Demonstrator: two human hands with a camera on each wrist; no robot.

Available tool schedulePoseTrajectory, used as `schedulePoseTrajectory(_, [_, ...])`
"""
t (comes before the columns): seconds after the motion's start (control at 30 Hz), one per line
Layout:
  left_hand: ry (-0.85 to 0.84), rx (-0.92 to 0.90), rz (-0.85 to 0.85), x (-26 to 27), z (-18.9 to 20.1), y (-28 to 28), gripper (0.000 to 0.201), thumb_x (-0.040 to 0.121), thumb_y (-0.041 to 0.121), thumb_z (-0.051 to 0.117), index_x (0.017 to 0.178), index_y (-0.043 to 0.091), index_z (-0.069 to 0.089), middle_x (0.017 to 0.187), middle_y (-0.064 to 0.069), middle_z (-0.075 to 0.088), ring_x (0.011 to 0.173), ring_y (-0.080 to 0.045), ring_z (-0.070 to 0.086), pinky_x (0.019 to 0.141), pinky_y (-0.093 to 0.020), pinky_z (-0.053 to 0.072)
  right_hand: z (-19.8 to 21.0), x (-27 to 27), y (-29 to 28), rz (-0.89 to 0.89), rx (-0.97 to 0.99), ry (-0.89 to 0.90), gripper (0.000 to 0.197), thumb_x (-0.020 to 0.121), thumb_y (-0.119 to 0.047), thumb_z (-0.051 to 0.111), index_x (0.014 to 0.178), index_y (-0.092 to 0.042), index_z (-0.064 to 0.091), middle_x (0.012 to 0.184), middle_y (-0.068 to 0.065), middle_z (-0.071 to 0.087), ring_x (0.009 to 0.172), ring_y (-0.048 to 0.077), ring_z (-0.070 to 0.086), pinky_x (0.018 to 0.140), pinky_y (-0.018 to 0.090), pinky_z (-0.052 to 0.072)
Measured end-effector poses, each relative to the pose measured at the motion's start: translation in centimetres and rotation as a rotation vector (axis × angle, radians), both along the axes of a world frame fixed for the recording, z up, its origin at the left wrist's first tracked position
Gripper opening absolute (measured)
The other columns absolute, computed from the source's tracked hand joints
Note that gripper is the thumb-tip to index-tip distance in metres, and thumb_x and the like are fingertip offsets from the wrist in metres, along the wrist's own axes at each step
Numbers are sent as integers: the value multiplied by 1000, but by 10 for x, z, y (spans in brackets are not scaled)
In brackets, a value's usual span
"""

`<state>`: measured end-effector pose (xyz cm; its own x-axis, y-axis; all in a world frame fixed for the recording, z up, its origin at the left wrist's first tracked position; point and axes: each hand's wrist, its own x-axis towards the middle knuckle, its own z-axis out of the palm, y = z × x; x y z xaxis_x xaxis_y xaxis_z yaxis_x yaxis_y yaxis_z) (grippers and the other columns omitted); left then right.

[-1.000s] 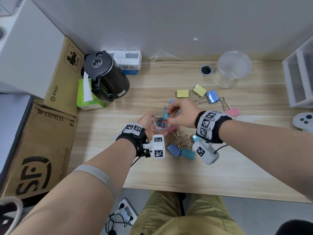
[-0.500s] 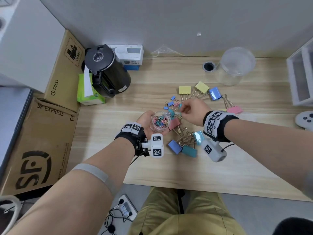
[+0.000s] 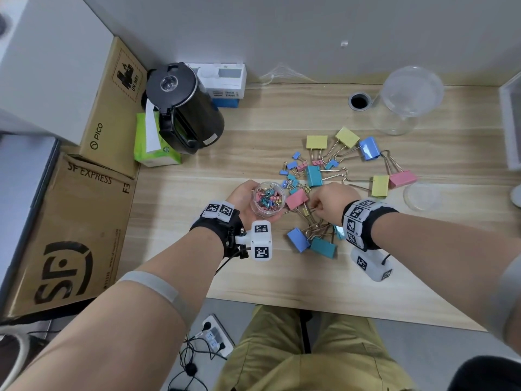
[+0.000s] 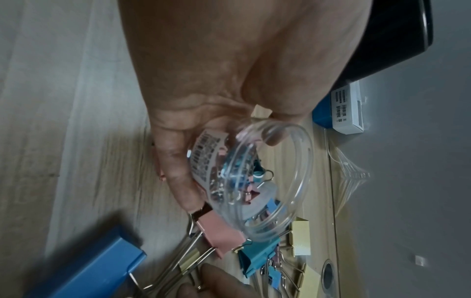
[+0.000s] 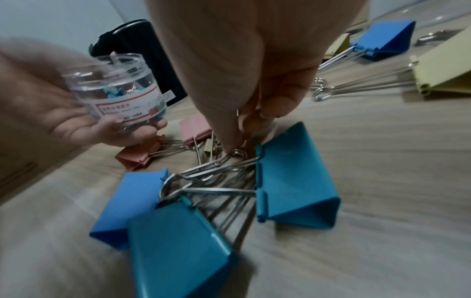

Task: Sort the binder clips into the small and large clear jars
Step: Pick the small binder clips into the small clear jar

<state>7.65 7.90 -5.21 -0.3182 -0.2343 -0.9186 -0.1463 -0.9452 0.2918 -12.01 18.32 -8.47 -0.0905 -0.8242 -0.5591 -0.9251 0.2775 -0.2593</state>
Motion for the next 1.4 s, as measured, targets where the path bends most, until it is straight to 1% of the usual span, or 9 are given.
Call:
schedulePoseTrajectory(0.23, [-8,0,-44,-5,8,1,40,102,29,38,113,0,63,87,-21,75,92,-35,66,59,-40,63,2,3,1,77,43,95,3,79,-17,57,81,-19,59,88,0,64,77,24,62,64,30,51])
schedulePoseTrajectory(0.4, [-9,-2,-46,-6,10,1,40,102,29,38,114,-1,61,89,-21,75,92,-35,66,59,-42,62,6,1,3,160,67,158,10,79,-21,57,85,-15,60,83,1,62,71,23,61,56,27,44])
schedulePoseTrajectory(0.57, [-53,-12,-46,-9,12,3,42,103,30,38,123,0,58,105,-23,67,94,-36,64,57,-44,63,11,-1,-1,125,79,94,5,77,-16,58,81,-13,60,80,4,63,71,23,62,60,30,54])
schedulePoseTrajectory(0.77, [-26,-21,-49,-12,14,2,40,103,28,37,118,-1,60,83,-20,76,91,-34,65,76,-46,55,19,-11,-2,-30,79,-138,11,72,-17,62,81,-22,61,82,-2,65,76,21,64,67,34,58])
schedulePoseTrajectory(0.97, [-31,-49,-76,-22,26,-3,39,104,29,38,112,-1,63,84,-20,74,83,-33,65,55,-39,60,43,-22,-15,-200,-69,-302,6,79,-13,64,78,-18,65,74,-8,62,72,11,60,69,28,54])
schedulePoseTrajectory(1.1, [-48,-67,-59,-28,33,-5,35,102,25,40,104,-1,64,94,-21,70,85,-32,64,79,-46,53,64,-22,-37,-457,-223,-552,17,80,-6,72,71,-19,68,69,-2,67,62,8,60,64,22,51])
schedulePoseTrajectory(1.23, [-28,-70,-36,-33,34,-3,32,97,22,47,108,-1,66,113,-22,67,105,-35,63,112,-49,42,81,-10,-51,-422,-200,-689,16,81,-4,75,75,-18,70,67,-2,67,60,8,59,63,20,51])
schedulePoseTrajectory(1.33, [-28,-59,-22,-34,29,-2,35,98,26,45,111,1,66,121,-23,64,114,-37,61,114,-50,40,79,0,-52,-324,-195,-699,14,80,-8,77,73,-20,74,72,-4,71,66,8,63,67,19,51])
schedulePoseTrajectory(1.4, [-16,-51,-33,-33,29,-2,34,98,25,44,106,1,66,108,-23,69,104,-36,66,104,-47,50,73,5,-50,-299,-204,-699,10,80,-11,78,75,-20,77,71,-6,72,65,4,63,65,18,50])
